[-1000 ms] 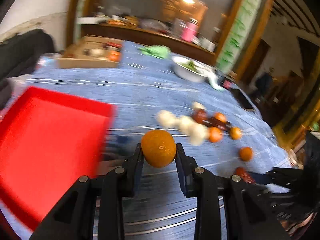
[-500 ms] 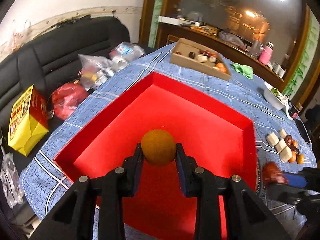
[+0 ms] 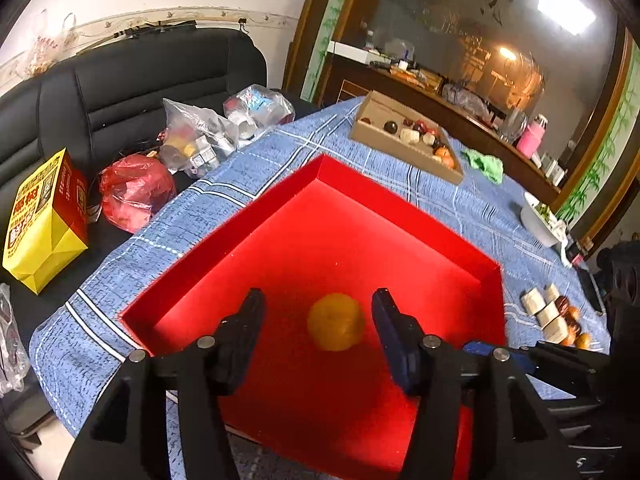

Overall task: Organize fruits
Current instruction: 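Release the orange into the red tray with the left gripper while the right drops the date there, then grasp a round beige cake with the left gripper while the right gripper grasps an orange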

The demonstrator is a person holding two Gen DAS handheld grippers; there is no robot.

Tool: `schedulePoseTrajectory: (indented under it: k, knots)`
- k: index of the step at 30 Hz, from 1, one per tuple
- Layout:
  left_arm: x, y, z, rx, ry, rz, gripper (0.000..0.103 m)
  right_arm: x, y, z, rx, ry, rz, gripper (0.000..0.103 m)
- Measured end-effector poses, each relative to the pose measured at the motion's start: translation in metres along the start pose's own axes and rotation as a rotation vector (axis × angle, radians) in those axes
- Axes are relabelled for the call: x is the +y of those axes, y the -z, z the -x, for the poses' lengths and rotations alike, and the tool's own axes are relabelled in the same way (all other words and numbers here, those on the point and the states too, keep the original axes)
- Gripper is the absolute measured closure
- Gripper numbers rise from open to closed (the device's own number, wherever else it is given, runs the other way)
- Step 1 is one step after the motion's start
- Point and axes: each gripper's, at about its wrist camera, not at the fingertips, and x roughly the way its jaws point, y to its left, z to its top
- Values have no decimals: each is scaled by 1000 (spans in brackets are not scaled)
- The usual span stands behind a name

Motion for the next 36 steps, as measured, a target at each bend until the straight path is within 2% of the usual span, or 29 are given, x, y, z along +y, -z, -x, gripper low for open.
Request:
schedulePoseTrajectory:
  k: [3, 4, 6, 8, 11, 12, 13, 15, 17, 19, 21, 23, 27, 29, 33, 36]
  knots:
    - [3, -2, 10, -28, 1, 16, 48, 0, 7, 25, -71, 40, 2, 46]
    - [5, -3, 15, -41, -2, 26, 47, 0, 9, 35, -101, 76, 1, 44]
    - [6, -4, 19, -57, -2, 38, 46, -2, 18, 50, -151, 202, -9, 41]
    - [4, -4, 23, -70, 6, 48, 45, -4, 25, 52, -150, 247, -22, 41]
    - [-4, -3, 24, -65, 23, 34, 45, -4, 31, 36, -74, 218, -40, 41]
    - [-7, -2, 24, -62, 27, 26, 45, -5, 32, 30, -54, 204, -46, 43]
    - [-9, -1, 25, -60, 30, 19, 45, -6, 33, 24, -34, 185, -52, 59]
    - [-12, 1, 26, -57, 30, 9, 44, -8, 35, 18, -10, 205, -49, 74]
    - [-13, 2, 28, -56, 29, 9, 43, -14, 36, 19, -17, 203, -50, 76]
    - [-13, 2, 28, -56, 30, 11, 43, -19, 35, 24, -25, 237, -50, 78]
    - [-13, 3, 29, -55, 34, 9, 43, -25, 33, 26, -30, 274, -54, 78]
    - [-17, 4, 31, -52, 39, 4, 43, -33, 31, 27, -28, 271, -73, 78]
    - [-29, 5, 37, -49, 56, -26, 41, -43, 30, 36, -39, 187, -112, 78]
    - [-37, 5, 42, -50, 68, -50, 31, -51, 31, 56, -91, 142, -151, 76]
    - [-56, 5, 50, -58, 98, -95, 28, -85, 46, 113, -210, 193, -211, 54]
    - [-77, 8, 46, -38, 141, -130, 28, -129, 74, 165, -285, 286, -296, 49]
